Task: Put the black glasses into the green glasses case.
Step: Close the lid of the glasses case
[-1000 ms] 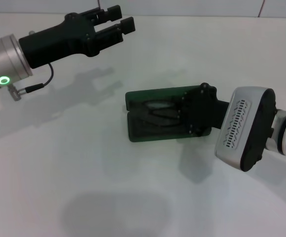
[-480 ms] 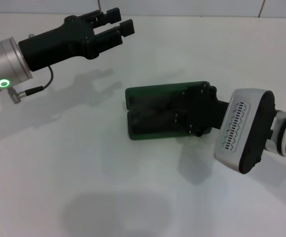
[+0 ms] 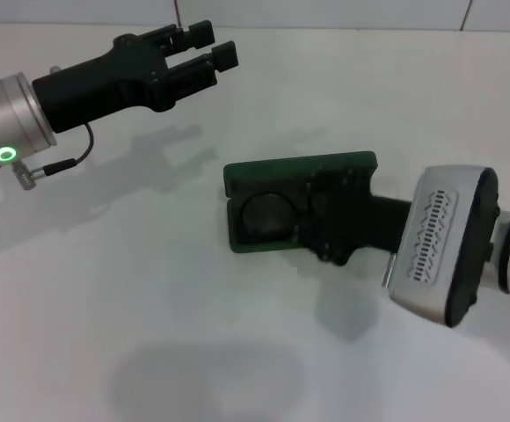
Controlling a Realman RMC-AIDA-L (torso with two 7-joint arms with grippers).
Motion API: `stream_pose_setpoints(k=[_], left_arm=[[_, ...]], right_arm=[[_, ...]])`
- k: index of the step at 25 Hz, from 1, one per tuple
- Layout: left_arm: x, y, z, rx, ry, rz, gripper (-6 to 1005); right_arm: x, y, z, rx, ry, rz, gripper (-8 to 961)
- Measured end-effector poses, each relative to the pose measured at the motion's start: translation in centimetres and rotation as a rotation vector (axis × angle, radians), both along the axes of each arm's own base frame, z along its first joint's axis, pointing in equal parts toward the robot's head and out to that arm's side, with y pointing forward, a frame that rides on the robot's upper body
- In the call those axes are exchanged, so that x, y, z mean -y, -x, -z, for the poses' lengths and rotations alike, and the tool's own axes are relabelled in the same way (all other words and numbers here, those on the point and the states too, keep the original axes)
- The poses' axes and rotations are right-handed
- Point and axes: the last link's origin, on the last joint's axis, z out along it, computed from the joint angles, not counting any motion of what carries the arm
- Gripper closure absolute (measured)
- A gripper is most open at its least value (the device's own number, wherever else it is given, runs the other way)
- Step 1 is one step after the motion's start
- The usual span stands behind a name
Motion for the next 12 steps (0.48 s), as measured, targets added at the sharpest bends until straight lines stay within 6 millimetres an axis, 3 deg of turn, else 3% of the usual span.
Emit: stream_pose_setpoints(k=[6, 12], left_arm=[[-0.4, -0.6, 0.2, -0.007, 0.007, 0.019, 432], [-0.4, -1.0, 0.5, 0.0, 0.016, 0.021, 432]], right_arm=[[1.4, 0.6, -0.1, -0.072, 0.197, -0.023, 590], [-0.4, -0.1, 1.3, -0.061, 0.275, 0.071, 582]])
